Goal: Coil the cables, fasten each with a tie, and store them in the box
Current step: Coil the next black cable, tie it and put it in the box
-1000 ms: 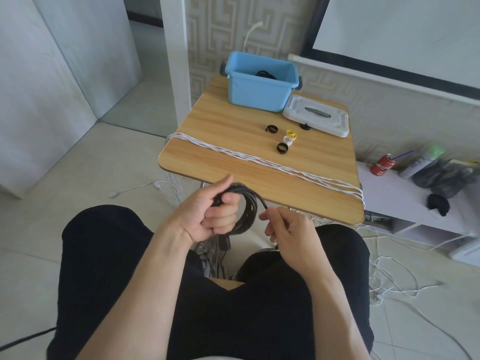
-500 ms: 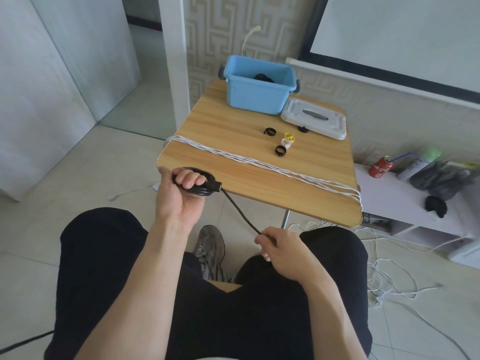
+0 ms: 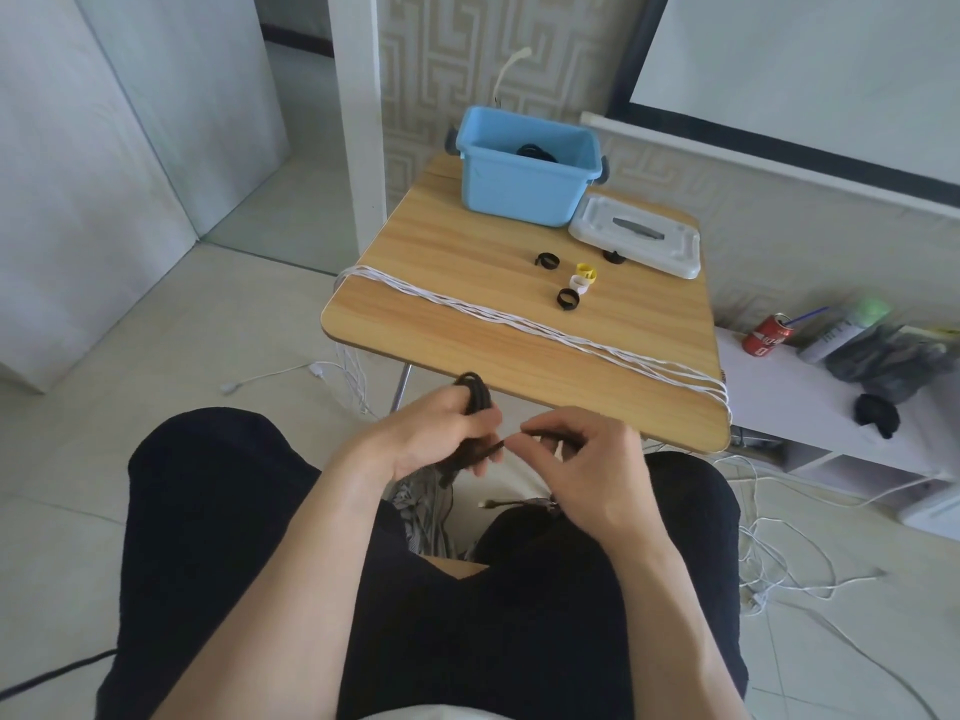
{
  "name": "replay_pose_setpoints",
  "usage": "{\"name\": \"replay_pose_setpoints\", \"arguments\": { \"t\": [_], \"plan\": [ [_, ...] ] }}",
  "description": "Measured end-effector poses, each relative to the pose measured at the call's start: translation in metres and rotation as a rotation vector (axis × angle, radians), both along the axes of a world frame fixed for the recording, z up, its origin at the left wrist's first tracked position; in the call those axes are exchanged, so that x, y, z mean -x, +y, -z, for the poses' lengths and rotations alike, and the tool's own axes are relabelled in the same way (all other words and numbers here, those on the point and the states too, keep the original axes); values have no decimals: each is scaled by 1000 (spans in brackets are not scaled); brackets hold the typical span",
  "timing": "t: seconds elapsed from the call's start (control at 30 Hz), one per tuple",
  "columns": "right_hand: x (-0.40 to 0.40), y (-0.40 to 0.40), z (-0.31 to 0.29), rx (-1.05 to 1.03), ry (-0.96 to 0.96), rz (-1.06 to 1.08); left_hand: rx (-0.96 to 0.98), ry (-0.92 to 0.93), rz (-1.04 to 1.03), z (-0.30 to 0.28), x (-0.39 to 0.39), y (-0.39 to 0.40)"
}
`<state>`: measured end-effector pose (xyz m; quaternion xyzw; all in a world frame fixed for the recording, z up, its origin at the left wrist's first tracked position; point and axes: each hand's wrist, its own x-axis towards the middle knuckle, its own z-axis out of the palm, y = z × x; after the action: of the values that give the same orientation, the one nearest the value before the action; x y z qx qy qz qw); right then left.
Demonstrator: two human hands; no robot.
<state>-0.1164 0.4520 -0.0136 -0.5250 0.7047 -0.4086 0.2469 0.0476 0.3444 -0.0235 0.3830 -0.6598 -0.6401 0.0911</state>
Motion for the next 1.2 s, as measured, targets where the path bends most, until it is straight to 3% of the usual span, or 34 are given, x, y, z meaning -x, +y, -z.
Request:
{"name": "replay_pose_setpoints", "arguments": {
  "t": [0.17, 0.4, 0.57, 0.7, 0.77, 0.83, 0.97, 1.2],
  "plan": [
    [2, -5, 1, -30, -146, 62, -328, 159, 208, -3, 1, -1],
    [-11, -6, 14, -20, -242, 12, -433, 153, 269, 5, -10, -7],
    [0, -9, 13, -47, -231, -75, -496, 397, 214, 13, -14, -11],
    [3, -6, 21, -117, -175, -34, -640, 869, 1, 11, -11, -16],
    [2, -3, 25, -178, -151, -56, -722, 1092, -284, 4, -3, -17],
    [2, -3, 27, -251, -129, -99, -672, 1167, -568, 1, 2, -19],
    [-5, -3, 26, -344, -1, -226, -497, 968, -760, 8, 8, -16],
    [-12, -1, 11, -358, 11, -268, -29, 581, -712, 13, 24, -4]
  ]
}}
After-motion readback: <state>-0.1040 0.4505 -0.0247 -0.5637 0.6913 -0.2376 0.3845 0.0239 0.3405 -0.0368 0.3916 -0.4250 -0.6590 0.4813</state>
